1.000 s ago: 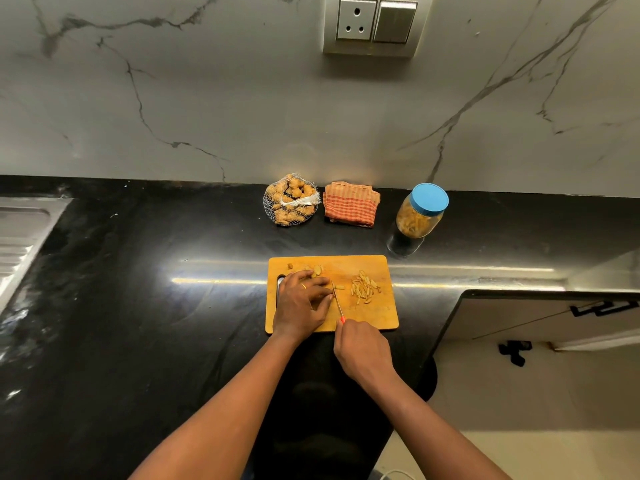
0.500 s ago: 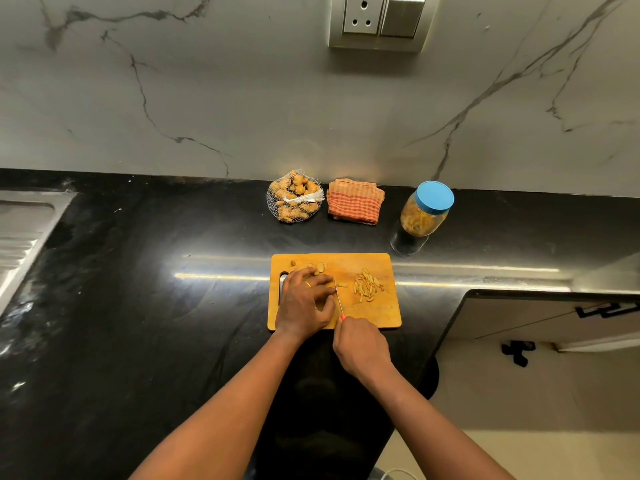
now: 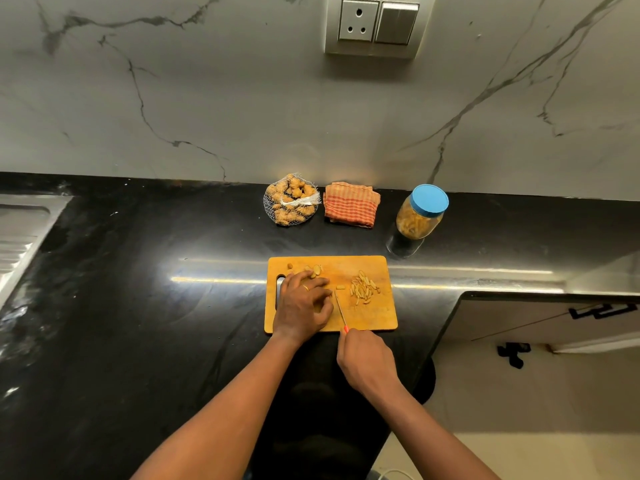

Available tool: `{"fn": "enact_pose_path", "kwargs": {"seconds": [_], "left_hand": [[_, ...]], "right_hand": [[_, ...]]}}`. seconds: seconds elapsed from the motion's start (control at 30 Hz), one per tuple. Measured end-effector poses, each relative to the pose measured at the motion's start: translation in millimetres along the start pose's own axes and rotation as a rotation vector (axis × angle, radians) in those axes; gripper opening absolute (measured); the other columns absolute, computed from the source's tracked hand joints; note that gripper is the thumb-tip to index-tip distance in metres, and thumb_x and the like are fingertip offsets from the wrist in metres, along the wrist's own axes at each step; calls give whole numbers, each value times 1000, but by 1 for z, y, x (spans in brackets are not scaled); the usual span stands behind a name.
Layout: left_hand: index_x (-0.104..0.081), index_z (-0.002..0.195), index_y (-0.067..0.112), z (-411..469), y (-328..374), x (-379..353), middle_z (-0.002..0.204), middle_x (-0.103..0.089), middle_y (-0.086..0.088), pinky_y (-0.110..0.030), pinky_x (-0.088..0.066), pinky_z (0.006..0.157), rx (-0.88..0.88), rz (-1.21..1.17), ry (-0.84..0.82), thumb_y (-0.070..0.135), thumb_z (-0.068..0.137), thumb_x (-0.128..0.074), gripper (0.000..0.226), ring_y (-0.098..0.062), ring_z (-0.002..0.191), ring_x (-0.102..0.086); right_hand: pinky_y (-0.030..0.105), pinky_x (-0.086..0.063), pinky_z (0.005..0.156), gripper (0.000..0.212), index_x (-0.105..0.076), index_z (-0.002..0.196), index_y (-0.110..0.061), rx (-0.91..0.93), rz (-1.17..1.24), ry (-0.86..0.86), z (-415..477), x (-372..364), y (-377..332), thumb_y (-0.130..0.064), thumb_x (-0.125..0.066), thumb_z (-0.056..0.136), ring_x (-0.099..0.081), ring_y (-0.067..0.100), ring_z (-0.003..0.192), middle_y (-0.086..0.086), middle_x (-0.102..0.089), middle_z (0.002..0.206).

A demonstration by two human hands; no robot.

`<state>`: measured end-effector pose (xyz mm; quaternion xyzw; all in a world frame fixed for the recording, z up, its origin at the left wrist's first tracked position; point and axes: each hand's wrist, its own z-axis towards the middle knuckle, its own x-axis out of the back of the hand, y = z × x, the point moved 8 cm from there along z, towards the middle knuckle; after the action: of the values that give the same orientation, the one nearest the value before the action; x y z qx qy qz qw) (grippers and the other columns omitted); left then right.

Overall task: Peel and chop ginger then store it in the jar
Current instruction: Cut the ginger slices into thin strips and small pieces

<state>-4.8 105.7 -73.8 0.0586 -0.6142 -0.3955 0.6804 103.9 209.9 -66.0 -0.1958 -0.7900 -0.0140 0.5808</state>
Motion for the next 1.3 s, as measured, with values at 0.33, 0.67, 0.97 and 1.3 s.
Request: {"fn": "enact_pose_path", "kwargs": {"seconds": [0.33,0.67,0.97,1.3], "left_hand": [[-73,106,16,-1,-9,11,114,-70,1,-43,-44,103,64,-168,106,9,79,-72,28,-17,113,-61],[-70,113,18,18,-27,34,109,-70,0,-35,-52,87,201,-68,93,14,84,-69,29,-19,105,-57],[-70,115,25,39,-29,18,115,-67,7,-30,-46,86,177,119,-127,41,88,-66,33,-16,108,-52],[-69,115,27,58,-13,14,108,-62,6,-34,-42,84,90,349,-235,46,90,-60,33,-17,105,-48]], "right_hand": [[39,-48,69,45,-61,98,-14,70,41,31,2,-2,-9,-41,-25,106,-65,28,85,8,-67,95],[37,-49,69,44,-62,99,-14,17,39,32,10,3,13,-41,-27,106,-65,26,86,6,-65,93],[35,-48,66,43,-61,93,-16,-32,100,41,12,11,23,-39,-28,106,-63,22,80,2,-62,86],[37,-52,67,46,-63,95,-15,0,122,57,12,13,8,-43,-27,105,-63,22,79,4,-65,87]]}}
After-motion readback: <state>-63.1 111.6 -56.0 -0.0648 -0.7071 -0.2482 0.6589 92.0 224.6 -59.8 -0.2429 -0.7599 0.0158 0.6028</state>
